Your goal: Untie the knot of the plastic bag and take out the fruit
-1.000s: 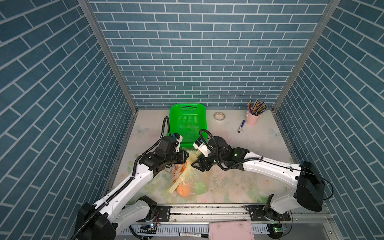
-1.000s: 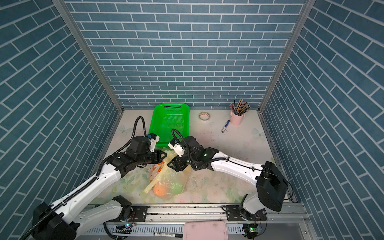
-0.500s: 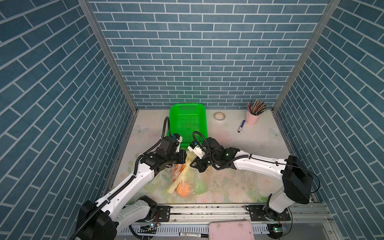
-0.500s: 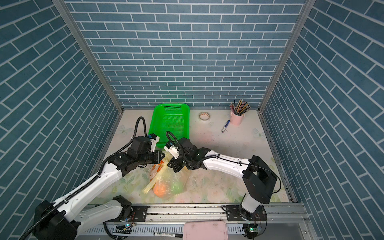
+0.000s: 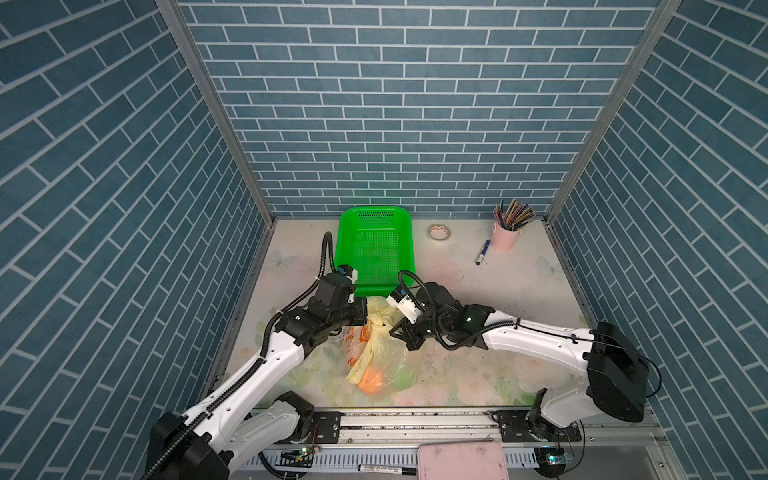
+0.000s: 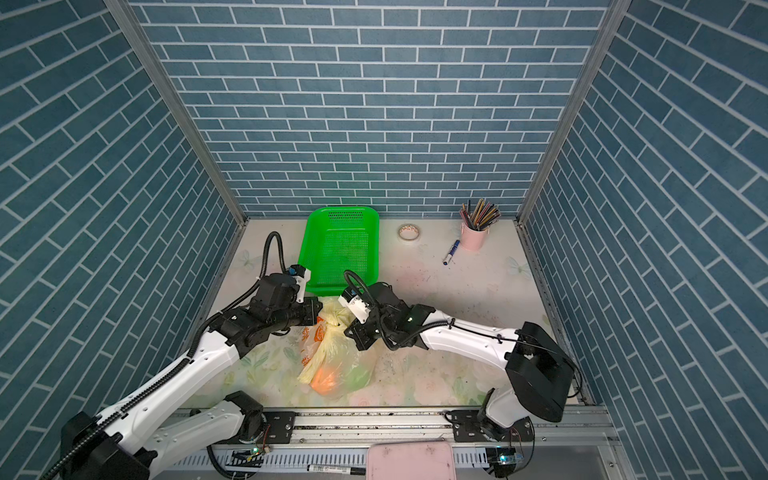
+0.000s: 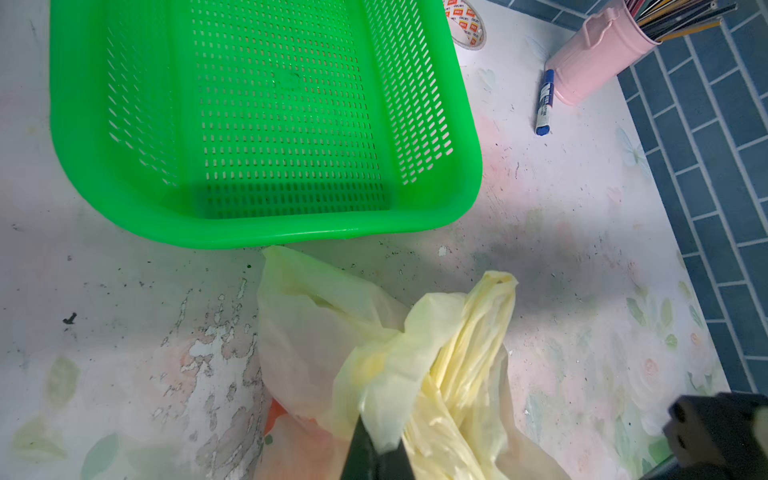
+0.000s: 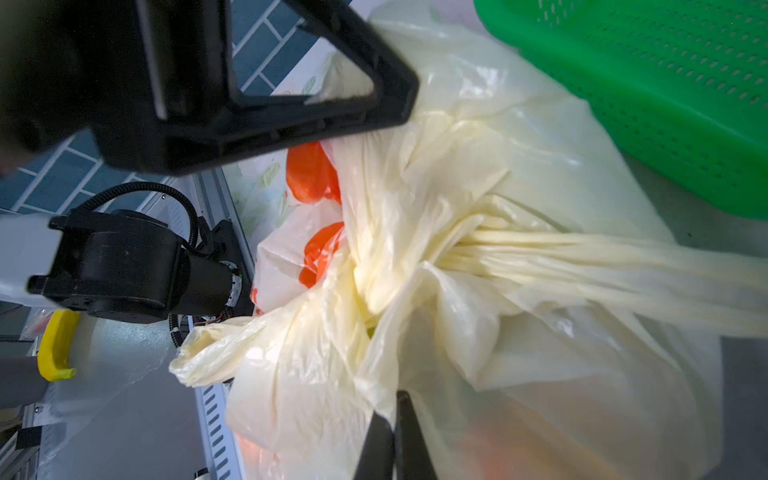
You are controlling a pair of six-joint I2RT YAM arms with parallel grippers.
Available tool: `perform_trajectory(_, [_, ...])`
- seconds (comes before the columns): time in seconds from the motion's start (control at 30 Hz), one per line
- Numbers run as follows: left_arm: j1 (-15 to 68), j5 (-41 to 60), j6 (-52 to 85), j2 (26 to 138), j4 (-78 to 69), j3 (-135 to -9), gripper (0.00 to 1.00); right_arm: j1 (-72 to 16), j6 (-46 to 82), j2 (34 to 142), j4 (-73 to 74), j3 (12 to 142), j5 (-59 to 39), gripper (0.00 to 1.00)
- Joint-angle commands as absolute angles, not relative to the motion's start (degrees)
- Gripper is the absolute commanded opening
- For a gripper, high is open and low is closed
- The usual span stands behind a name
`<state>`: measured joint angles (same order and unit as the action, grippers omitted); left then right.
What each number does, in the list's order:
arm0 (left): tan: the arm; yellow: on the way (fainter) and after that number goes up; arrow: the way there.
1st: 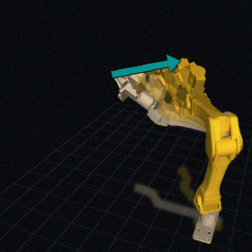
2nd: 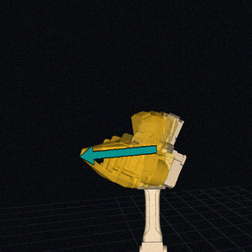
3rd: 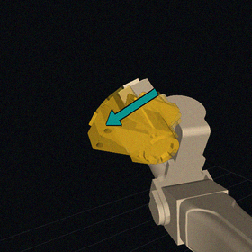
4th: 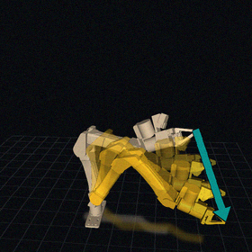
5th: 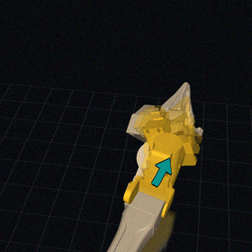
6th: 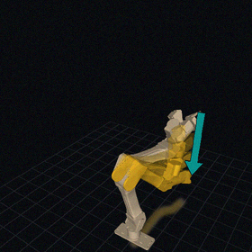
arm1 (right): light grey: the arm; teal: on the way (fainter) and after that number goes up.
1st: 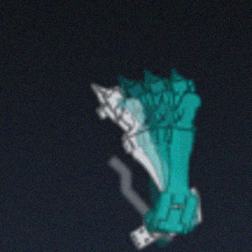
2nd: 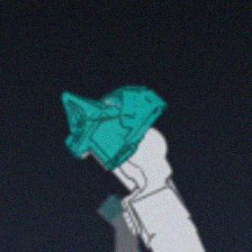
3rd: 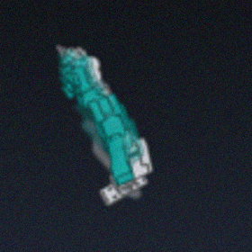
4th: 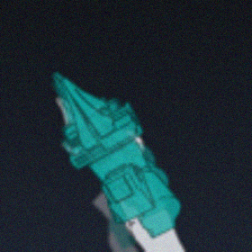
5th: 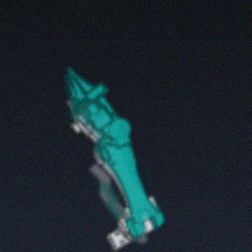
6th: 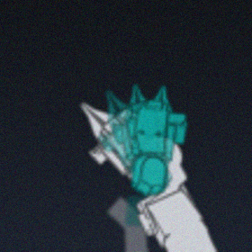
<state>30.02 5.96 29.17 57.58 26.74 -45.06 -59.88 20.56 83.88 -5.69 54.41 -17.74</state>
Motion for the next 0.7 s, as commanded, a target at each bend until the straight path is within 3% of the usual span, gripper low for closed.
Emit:
perform_trajectory(0.0, [30.16, 2.85, 30.15, 56.34, 27.60, -44.51, 0.00, -59.68, 23.06, 80.52, -5.61, 52.30, -12.64, 0.00])
perform_trajectory(0.37, [30.14, 0.22, 31.12, 53.73, 26.99, -43.59, 0.00, -59.41, 25.34, 75.94, -6.20, 46.80, -9.88, 0.00])
perform_trajectory(0.43, [30.15, 1.21, 31.11, 53.79, 26.93, -43.94, 0.01, -59.41, 24.76, 76.06, -7.34, 48.08, -10.39, 0.05])
perform_trajectory(0.53, [30.15, 1.63, 31.19, 53.31, 27.50, -44.89, 0.10, -59.52, 24.48, 76.22, -9.05, 50.84, -11.24, 0.19])
perform_trajectory(0.57, [30.15, 1.67, 31.31, 52.87, 27.66, -45.12, 0.19, -59.65, 24.51, 75.89, -8.99, 51.35, -11.16, 0.24])
perform_trajectory(0.67, [30.15, 1.85, 32.16, 51.31, 28.47, -45.68, 0.31, -60.45, 23.96, 74.40, -8.49, 52.22, -9.69, 0.31])
